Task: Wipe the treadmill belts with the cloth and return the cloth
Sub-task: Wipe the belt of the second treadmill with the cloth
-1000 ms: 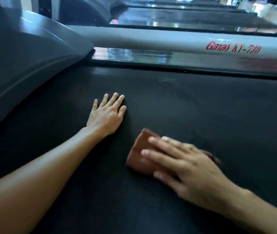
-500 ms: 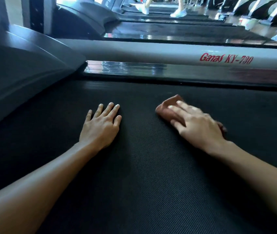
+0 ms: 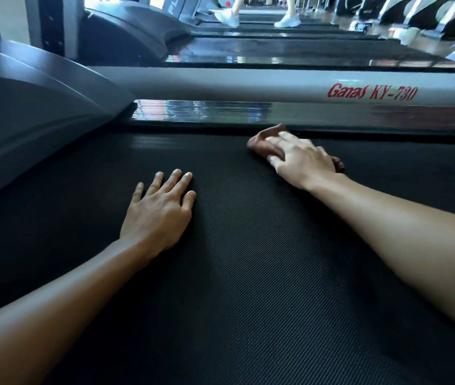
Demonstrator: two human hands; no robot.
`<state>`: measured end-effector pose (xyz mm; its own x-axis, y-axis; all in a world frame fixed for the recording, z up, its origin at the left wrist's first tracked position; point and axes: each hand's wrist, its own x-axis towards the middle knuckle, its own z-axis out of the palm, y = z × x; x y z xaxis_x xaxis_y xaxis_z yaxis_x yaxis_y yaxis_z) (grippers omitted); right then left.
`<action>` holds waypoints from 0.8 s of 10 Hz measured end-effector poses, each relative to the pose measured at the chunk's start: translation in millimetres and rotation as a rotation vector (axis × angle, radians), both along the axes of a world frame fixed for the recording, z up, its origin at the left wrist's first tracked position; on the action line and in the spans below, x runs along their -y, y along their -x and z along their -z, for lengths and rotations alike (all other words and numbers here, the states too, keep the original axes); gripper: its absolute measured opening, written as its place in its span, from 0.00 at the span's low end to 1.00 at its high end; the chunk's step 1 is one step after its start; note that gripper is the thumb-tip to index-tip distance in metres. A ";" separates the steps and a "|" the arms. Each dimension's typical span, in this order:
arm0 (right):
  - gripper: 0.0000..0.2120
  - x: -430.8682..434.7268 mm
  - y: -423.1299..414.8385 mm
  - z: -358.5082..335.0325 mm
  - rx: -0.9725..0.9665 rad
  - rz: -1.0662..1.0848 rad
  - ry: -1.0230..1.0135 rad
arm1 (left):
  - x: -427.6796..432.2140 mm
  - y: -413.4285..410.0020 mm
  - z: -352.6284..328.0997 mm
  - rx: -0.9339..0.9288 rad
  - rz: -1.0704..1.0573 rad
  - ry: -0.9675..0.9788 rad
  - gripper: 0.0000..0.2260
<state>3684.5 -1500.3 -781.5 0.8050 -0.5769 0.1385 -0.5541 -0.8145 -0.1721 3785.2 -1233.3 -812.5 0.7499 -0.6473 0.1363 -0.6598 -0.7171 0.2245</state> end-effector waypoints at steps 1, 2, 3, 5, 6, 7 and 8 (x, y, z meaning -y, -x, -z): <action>0.23 -31.0 -55.1 0.9 -0.011 0.217 0.038 | -1.3 0.5 -1.0 0.013 0.003 0.003 0.23; 0.24 -43.8 -71.0 -1.1 -0.014 -0.075 0.050 | -0.5 0.3 -0.8 0.005 0.009 -0.003 0.23; 0.24 -36.3 -76.8 -0.9 -0.032 -0.055 0.019 | -1.8 -1.6 -1.3 -0.006 0.013 0.007 0.23; 0.23 -43.9 -77.5 5.1 -0.031 -0.009 0.078 | -0.7 -2.4 2.2 0.024 0.016 0.012 0.24; 0.24 -25.9 -60.6 -7.5 -0.032 -0.214 -0.002 | -0.4 -4.1 3.1 0.021 0.019 0.012 0.24; 0.22 12.6 -34.6 -5.0 -0.035 0.085 -0.009 | -0.6 -3.5 3.1 0.008 0.021 0.015 0.24; 0.21 34.2 -11.2 2.6 -0.015 0.323 0.007 | -1.4 -3.1 2.6 0.007 0.016 0.014 0.24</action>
